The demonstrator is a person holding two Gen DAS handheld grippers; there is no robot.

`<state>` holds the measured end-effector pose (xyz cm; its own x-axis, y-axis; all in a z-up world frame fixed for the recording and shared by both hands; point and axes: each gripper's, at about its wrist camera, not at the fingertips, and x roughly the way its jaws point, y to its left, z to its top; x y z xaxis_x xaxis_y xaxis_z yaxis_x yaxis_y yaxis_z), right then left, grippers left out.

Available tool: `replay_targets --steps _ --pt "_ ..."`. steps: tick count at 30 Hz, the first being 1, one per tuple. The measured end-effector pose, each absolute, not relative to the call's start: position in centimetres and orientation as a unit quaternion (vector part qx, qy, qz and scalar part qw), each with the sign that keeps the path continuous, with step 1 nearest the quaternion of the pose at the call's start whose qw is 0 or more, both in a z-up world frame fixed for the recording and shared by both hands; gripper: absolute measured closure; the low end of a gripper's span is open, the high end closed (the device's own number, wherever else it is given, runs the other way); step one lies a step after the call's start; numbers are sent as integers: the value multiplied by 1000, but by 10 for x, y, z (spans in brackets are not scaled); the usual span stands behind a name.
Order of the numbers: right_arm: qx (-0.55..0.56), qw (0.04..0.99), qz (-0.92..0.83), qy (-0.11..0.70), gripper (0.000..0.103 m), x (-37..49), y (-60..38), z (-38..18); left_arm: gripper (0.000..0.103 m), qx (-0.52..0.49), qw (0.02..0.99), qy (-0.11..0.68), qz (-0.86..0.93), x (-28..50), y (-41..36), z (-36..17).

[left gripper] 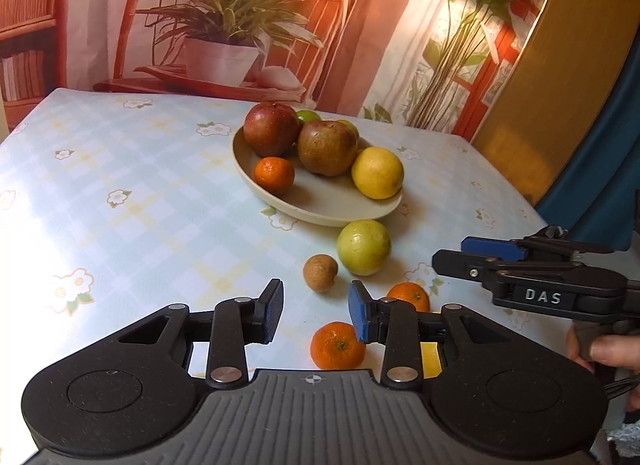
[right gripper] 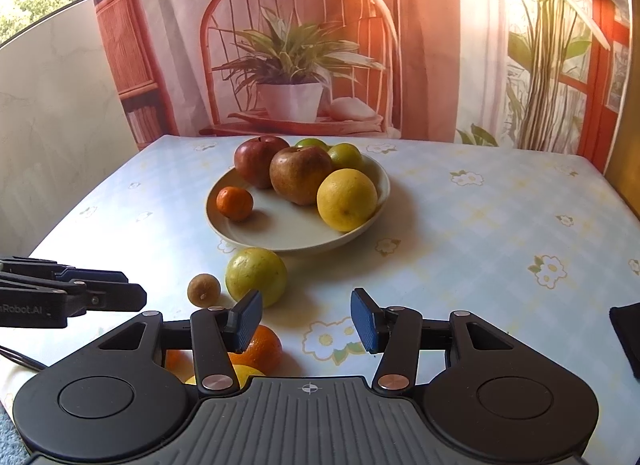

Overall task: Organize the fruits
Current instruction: 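Move the open left gripper down to a tangerine on the table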

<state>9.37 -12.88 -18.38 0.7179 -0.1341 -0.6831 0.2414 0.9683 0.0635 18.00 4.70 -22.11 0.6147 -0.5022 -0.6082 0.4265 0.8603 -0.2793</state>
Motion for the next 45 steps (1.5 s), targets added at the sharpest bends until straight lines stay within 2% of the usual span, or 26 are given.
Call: replay_targets --steps 15,20,27,30,45 --pt "76 921 -95 369 57 94 -126 -185 64 15 877 385 -286 173 18 -248" --pt "78 921 -93 370 57 93 -126 -187 68 21 880 380 -285 171 18 -249" --pt "81 920 -90 372 57 91 -126 -190 68 0 890 373 -261 171 28 -245" --pt "82 920 -90 373 57 91 -126 -191 74 -15 896 364 -255 169 35 -239" --pt "84 918 -83 379 57 93 -125 -195 72 -50 890 376 -253 172 52 -236"
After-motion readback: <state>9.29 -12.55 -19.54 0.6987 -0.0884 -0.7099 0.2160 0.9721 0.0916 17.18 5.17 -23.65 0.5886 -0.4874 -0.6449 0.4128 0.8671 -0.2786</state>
